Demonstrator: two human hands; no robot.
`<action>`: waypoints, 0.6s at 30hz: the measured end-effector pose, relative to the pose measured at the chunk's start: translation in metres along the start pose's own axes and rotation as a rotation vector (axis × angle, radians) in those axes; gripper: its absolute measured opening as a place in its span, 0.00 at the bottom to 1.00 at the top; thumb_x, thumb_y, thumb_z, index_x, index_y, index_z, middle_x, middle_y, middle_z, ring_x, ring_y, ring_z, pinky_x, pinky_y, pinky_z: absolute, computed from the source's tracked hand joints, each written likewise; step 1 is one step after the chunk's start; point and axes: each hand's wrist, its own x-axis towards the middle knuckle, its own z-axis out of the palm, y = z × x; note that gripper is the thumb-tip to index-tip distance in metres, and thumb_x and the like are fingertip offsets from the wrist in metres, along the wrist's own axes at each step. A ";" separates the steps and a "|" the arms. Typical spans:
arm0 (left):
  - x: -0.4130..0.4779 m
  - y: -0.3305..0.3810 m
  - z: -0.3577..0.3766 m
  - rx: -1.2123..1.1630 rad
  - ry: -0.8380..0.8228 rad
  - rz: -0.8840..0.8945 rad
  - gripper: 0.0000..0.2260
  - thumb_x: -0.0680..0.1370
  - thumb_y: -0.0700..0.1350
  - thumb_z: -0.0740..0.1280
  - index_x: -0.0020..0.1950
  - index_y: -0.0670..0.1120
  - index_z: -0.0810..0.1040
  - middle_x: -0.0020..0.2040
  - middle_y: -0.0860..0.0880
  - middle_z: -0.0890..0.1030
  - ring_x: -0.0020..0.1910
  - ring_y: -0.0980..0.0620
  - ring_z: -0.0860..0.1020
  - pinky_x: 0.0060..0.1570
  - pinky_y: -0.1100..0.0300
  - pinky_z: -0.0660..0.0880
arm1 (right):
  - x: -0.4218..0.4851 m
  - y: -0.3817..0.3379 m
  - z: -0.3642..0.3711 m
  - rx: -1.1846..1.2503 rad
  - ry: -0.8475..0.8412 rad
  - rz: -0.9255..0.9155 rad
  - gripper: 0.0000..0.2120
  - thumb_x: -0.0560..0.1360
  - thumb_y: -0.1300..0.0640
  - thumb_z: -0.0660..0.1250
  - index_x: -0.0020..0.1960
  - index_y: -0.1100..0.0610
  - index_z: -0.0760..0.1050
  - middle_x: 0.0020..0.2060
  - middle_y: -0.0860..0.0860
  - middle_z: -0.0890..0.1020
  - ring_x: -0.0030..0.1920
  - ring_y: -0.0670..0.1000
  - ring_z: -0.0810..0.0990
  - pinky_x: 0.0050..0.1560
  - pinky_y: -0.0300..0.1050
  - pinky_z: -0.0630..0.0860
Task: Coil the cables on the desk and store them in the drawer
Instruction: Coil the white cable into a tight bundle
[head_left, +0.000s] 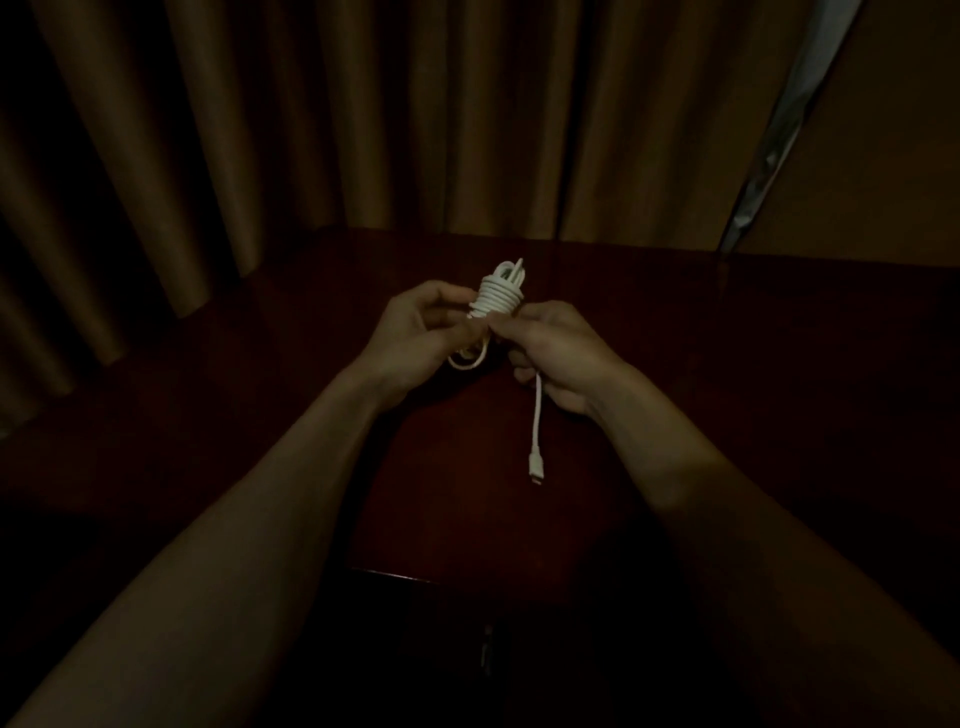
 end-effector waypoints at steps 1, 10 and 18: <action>-0.002 0.001 0.002 0.013 0.018 0.015 0.14 0.77 0.35 0.74 0.62 0.41 0.78 0.51 0.44 0.85 0.47 0.53 0.85 0.46 0.64 0.81 | 0.001 0.000 -0.001 -0.004 0.008 0.013 0.07 0.82 0.57 0.67 0.50 0.61 0.79 0.34 0.49 0.75 0.25 0.41 0.67 0.26 0.36 0.64; -0.003 -0.006 0.008 0.168 0.092 0.151 0.19 0.71 0.43 0.79 0.56 0.50 0.74 0.51 0.46 0.82 0.46 0.49 0.83 0.41 0.53 0.82 | 0.000 0.002 0.009 -0.136 0.129 -0.032 0.18 0.78 0.47 0.74 0.43 0.61 0.75 0.29 0.52 0.72 0.25 0.45 0.68 0.26 0.40 0.63; -0.002 0.008 -0.001 -0.030 -0.228 -0.019 0.18 0.69 0.43 0.70 0.58 0.44 0.80 0.46 0.49 0.83 0.46 0.52 0.82 0.44 0.59 0.77 | -0.003 -0.006 -0.001 -0.103 -0.121 0.028 0.17 0.82 0.47 0.68 0.55 0.63 0.81 0.37 0.51 0.77 0.28 0.41 0.66 0.24 0.35 0.58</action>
